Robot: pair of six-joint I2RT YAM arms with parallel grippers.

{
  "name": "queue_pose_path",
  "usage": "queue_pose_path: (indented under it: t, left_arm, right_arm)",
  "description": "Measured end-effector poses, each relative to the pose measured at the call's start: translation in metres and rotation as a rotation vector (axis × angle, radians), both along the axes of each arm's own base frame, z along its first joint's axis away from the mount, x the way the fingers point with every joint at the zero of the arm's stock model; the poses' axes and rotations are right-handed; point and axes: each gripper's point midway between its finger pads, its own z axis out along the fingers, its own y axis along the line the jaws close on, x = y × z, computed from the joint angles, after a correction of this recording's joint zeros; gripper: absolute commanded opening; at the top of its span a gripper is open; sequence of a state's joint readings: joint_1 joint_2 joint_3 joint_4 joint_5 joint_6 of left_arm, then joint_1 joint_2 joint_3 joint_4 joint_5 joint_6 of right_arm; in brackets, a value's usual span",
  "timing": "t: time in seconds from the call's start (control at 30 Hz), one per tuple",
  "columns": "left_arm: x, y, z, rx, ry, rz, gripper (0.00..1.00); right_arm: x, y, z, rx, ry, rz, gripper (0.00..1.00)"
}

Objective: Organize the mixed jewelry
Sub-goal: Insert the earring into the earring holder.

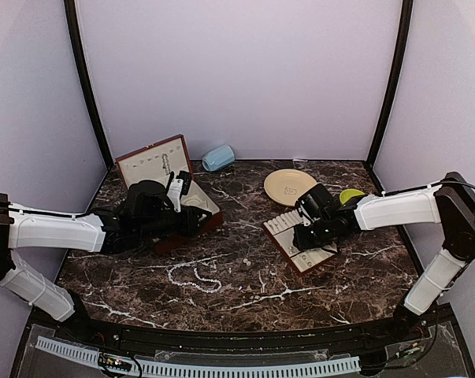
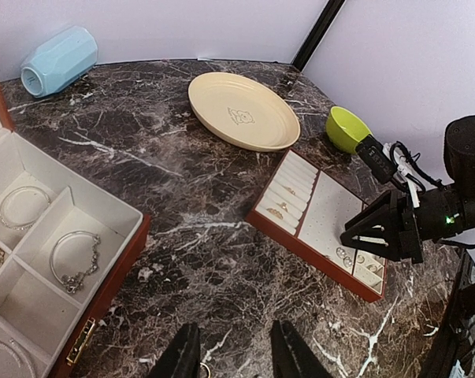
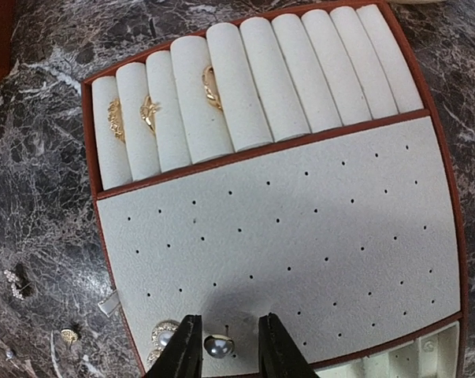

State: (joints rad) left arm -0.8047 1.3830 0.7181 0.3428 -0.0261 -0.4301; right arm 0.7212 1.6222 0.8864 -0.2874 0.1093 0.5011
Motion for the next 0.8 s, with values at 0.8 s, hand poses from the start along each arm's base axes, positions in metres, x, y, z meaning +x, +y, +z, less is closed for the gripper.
queue_pose_path:
  t: [0.8]
  left_arm:
    - [0.0,0.0,0.0,-0.001,0.002,-0.002,0.34]
  right_arm:
    - [0.001,0.001,0.024,0.041,-0.031,-0.011,0.24]
